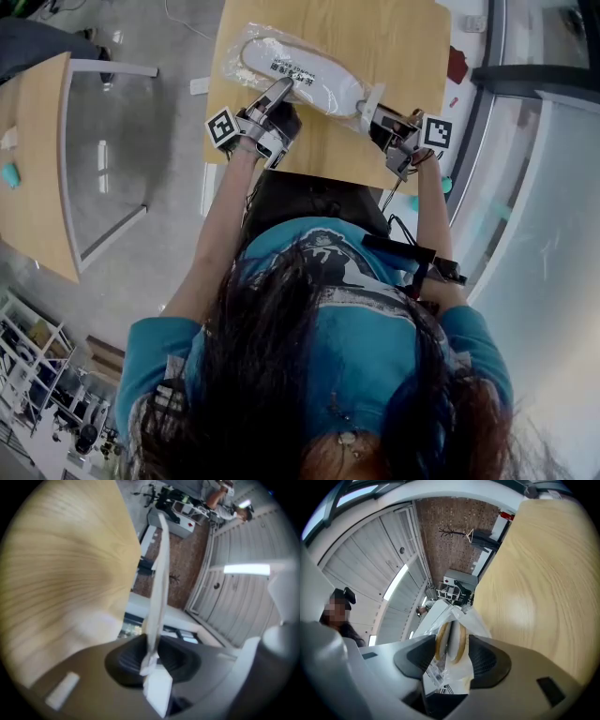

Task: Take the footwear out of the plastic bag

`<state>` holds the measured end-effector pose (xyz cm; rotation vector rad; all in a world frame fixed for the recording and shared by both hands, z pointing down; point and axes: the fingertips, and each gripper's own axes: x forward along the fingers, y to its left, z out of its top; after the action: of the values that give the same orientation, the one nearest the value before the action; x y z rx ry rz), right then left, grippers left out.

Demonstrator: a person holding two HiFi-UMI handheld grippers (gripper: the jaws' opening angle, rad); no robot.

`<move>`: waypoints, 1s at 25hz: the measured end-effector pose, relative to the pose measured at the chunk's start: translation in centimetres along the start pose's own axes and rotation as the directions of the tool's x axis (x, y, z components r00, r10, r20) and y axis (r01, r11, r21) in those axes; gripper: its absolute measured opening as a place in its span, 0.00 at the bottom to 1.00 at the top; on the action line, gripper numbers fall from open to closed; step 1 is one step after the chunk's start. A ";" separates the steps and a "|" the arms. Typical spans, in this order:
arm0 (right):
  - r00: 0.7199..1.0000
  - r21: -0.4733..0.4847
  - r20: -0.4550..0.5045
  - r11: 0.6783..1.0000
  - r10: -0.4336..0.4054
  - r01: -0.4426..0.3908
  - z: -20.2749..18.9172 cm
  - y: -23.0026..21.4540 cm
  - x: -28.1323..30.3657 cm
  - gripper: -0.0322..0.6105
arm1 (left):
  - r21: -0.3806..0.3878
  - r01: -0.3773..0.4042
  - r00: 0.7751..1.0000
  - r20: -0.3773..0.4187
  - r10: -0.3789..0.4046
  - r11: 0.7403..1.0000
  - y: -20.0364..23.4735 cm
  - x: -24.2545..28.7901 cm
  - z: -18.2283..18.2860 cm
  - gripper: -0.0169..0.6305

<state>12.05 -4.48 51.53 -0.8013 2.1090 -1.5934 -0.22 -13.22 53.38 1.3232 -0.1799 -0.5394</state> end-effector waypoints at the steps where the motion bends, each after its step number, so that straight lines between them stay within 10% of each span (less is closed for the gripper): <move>1: 1.000 -0.011 -0.002 1.000 -0.006 0.006 0.1 -0.2 0.0 0.37 | -0.033 0.025 1.000 0.012 -0.025 0.999 -0.2 0.0 -0.1 0.14; 9: 0.982 0.110 0.027 0.976 0.185 -0.187 0.8 2.1 0.6 0.37 | -0.076 0.028 0.999 0.035 -0.025 0.997 0.5 -0.2 -0.2 0.13; 16: 0.997 0.035 -0.051 0.997 -0.062 0.064 0.8 -0.9 0.9 0.19 | 0.129 -0.085 0.994 0.080 0.075 0.988 1.2 -0.5 1.3 0.14; 25: 0.996 0.186 -0.071 0.980 -0.061 0.073 0.6 -1.1 0.0 0.17 | 0.180 -0.167 0.972 0.196 0.131 0.969 1.5 -1.5 4.7 0.14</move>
<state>12.67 -5.17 52.42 -0.7727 1.9552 -1.8458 -3.15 -16.42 56.24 1.4364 -0.4916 -0.5240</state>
